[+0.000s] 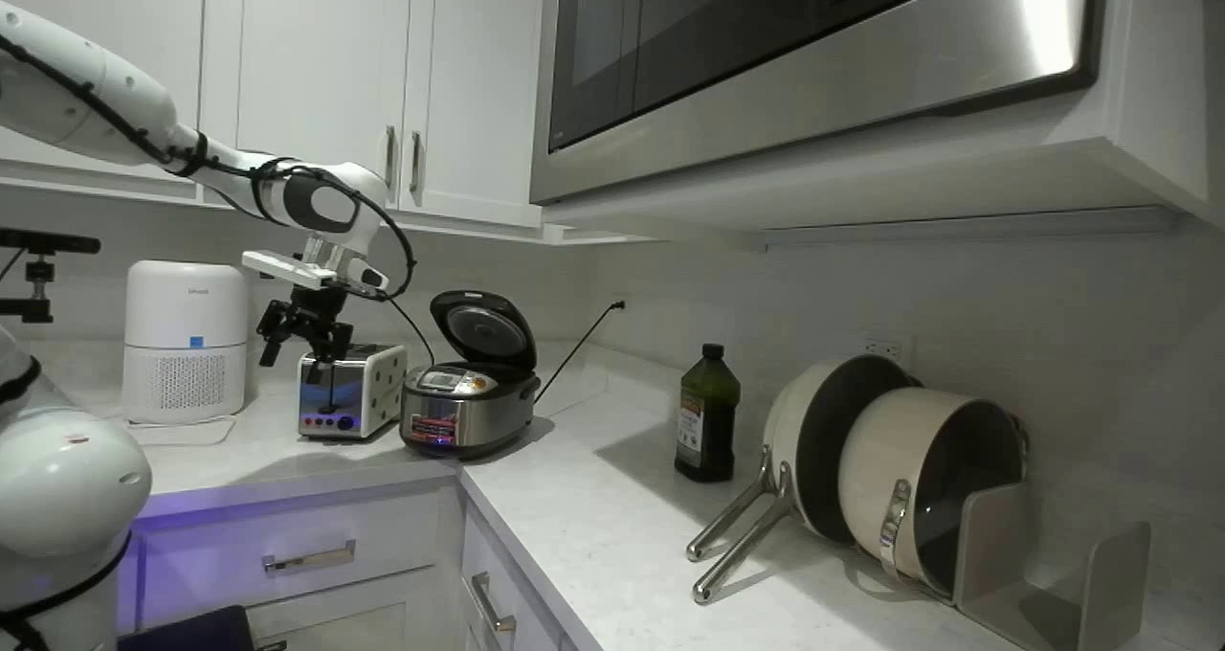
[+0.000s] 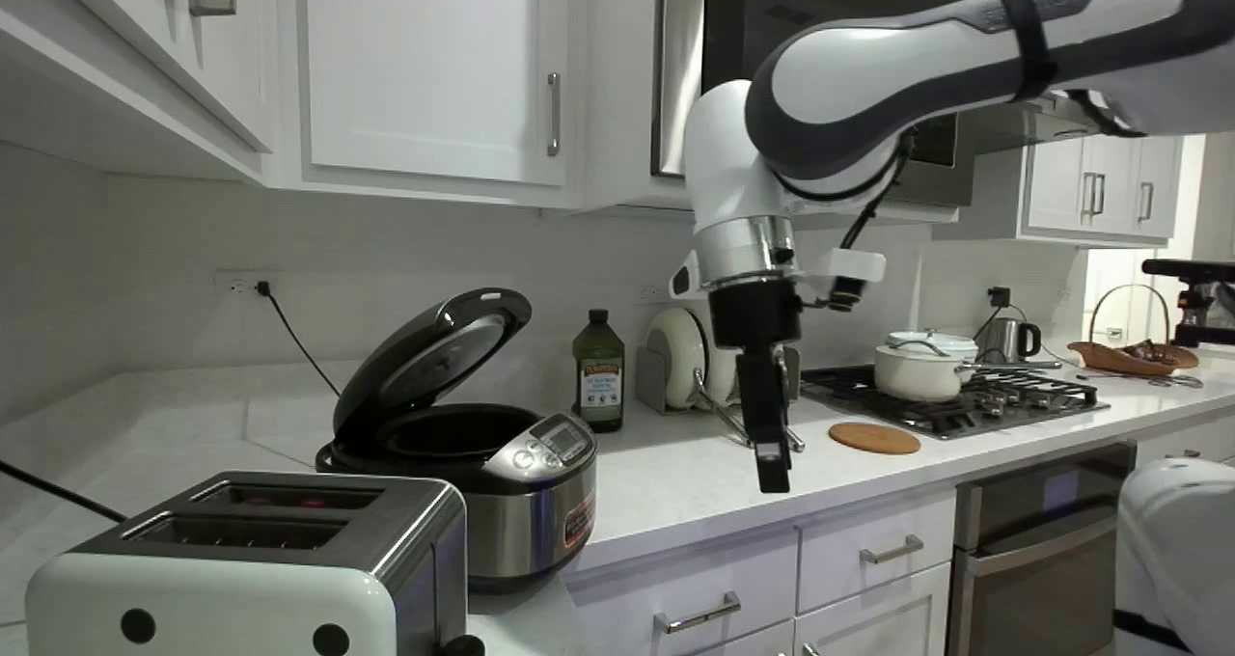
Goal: Open the cooker, lift the lever on the toaster, and then close the cooker
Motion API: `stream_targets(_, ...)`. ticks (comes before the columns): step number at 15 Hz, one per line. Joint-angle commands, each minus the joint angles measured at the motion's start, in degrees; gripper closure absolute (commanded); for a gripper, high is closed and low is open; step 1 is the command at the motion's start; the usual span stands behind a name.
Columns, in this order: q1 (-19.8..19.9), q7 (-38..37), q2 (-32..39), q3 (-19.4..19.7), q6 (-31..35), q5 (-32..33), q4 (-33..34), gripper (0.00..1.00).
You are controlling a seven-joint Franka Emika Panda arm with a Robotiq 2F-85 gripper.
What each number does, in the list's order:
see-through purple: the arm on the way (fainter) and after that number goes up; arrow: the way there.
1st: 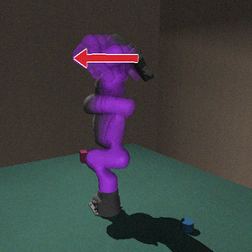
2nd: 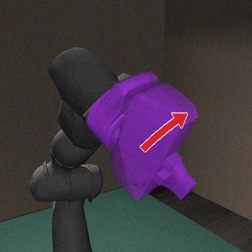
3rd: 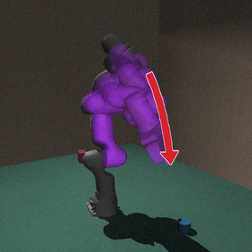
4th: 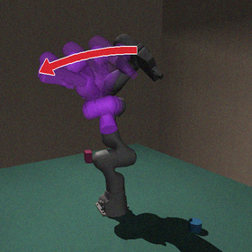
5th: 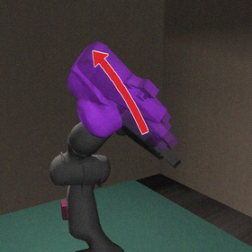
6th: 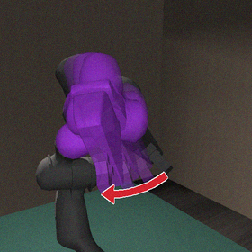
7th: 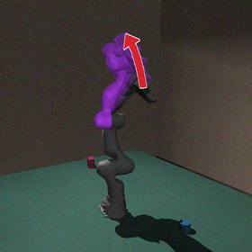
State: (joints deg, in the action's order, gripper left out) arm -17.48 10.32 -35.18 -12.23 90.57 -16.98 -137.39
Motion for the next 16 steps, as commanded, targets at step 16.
stream_targets(16,-14.27,9.74,-16.70,-0.74,21.47,-8.56,-22.38,0.00)
